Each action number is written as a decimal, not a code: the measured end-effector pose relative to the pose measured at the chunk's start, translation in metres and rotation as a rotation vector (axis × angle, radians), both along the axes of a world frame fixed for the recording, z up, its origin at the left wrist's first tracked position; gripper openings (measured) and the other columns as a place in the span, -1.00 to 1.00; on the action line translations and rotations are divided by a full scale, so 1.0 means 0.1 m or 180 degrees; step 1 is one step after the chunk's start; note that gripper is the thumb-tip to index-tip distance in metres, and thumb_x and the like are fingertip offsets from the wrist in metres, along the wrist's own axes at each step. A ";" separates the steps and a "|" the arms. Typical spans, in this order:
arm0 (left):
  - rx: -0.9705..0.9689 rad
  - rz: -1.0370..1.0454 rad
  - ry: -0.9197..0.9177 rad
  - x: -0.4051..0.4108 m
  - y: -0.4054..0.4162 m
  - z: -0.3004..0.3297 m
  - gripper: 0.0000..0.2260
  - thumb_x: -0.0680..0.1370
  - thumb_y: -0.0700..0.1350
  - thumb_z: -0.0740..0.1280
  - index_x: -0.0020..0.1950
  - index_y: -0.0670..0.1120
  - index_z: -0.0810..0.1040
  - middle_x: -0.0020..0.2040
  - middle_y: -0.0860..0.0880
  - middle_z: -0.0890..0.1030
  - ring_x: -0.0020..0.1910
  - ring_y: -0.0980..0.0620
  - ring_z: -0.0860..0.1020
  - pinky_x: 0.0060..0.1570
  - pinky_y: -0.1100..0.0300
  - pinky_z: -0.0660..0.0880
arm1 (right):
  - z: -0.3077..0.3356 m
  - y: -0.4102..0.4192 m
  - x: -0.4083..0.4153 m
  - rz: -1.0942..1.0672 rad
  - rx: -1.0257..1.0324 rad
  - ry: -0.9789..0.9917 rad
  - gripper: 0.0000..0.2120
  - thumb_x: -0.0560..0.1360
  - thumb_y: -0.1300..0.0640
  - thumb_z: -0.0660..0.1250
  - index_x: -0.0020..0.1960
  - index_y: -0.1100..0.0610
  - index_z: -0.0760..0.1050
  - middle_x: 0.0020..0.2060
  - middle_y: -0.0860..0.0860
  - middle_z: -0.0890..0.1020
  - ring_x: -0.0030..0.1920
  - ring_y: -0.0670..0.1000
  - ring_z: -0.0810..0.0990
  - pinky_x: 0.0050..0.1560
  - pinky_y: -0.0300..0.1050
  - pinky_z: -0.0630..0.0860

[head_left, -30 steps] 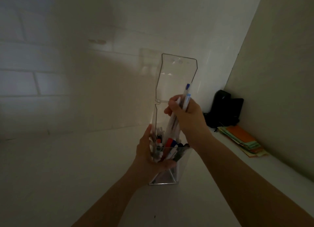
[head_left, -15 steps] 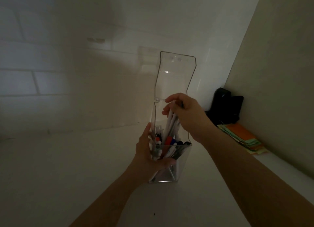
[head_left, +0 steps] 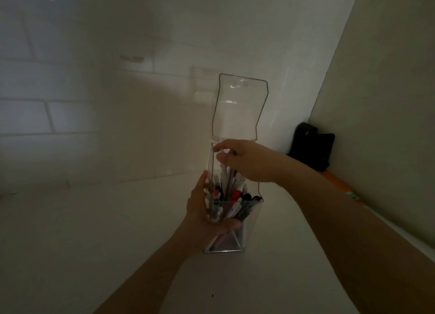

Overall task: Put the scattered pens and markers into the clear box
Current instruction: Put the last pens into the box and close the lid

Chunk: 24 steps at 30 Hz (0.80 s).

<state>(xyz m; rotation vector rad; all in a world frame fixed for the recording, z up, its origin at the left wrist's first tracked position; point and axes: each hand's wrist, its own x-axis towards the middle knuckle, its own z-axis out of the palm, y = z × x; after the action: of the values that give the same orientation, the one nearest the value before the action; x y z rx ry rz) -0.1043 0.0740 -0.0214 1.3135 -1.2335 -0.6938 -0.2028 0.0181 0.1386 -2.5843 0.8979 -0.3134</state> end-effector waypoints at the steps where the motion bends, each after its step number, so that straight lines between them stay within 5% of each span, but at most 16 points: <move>1: -0.0013 -0.0014 -0.0002 0.00 0.00 0.00 0.00 0.10 0.09 0.55 0.24 0.48 -0.11 0.47 -0.01 0.12 0.43 0.01 0.21 0.37 -0.18 0.28 | 0.03 -0.01 -0.02 -0.0018 -0.0003 0.0130 -0.66 0.57 0.03 0.08 0.31 0.08 0.33 0.19 0.10 0.51 -0.07 -0.03 0.48 -0.10 -0.23 0.40; 5: 0.0040 -0.0011 -0.0041 0.00 0.01 0.00 -0.01 0.07 0.15 0.53 0.21 0.52 -0.12 0.47 0.02 0.12 0.43 0.04 0.17 0.39 -0.19 0.23 | 0.07 -0.06 -0.05 -0.0308 -0.0775 0.0827 -0.68 0.55 0.13 0.14 0.25 0.23 0.40 0.19 0.17 0.52 0.09 0.10 0.51 0.04 -0.12 0.42; 8: 0.0012 -0.0016 -0.0003 0.00 0.01 0.02 -0.01 0.13 0.03 0.57 0.21 0.48 -0.10 0.48 0.02 0.12 0.43 0.04 0.18 0.40 -0.10 0.23 | 0.05 -0.06 0.00 -0.0285 -0.1187 0.0613 -0.77 0.50 0.20 0.22 0.12 0.24 0.52 0.11 0.16 0.58 0.08 0.10 0.54 0.10 -0.08 0.46; 13: -0.0051 -0.0064 0.0043 -0.01 0.02 0.05 -0.03 0.12 0.02 0.54 0.22 0.45 -0.09 0.42 0.06 0.18 0.40 0.03 0.26 0.36 -0.11 0.32 | 0.08 -0.06 -0.03 -0.0151 -0.0502 -0.0369 -0.84 0.47 0.20 0.30 0.03 0.17 0.55 -0.04 0.14 0.65 -0.27 -0.06 0.56 -0.22 -0.32 0.47; 18: -0.0092 -0.0044 -0.0043 -0.01 0.02 0.04 0.02 0.07 0.21 0.55 0.30 0.44 -0.09 0.43 0.01 0.20 0.40 0.00 0.28 0.33 -0.19 0.33 | -0.07 -0.08 -0.01 -0.0138 -0.0077 0.0636 -0.65 0.39 0.13 0.39 0.17 0.08 0.47 -0.06 -0.04 0.50 -0.11 -0.04 0.50 -0.02 -0.15 0.52; 24: -0.0092 -0.0113 0.0128 0.02 -0.02 -0.02 0.06 0.02 0.21 0.58 0.33 0.41 -0.03 0.45 0.00 0.21 0.40 -0.07 0.29 0.30 -0.26 0.33 | -0.09 -0.07 0.04 -0.0323 -0.0195 -0.0784 -0.79 0.54 0.08 0.14 0.04 0.12 0.51 -0.09 0.07 0.60 -0.11 0.04 0.58 -0.08 -0.15 0.48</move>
<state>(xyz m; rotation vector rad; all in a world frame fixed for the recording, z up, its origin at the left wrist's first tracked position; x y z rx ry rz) -0.1022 0.0721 -0.0235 1.2509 -1.2327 -0.7217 -0.1989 0.0107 0.1292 -2.4878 0.9423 -0.6813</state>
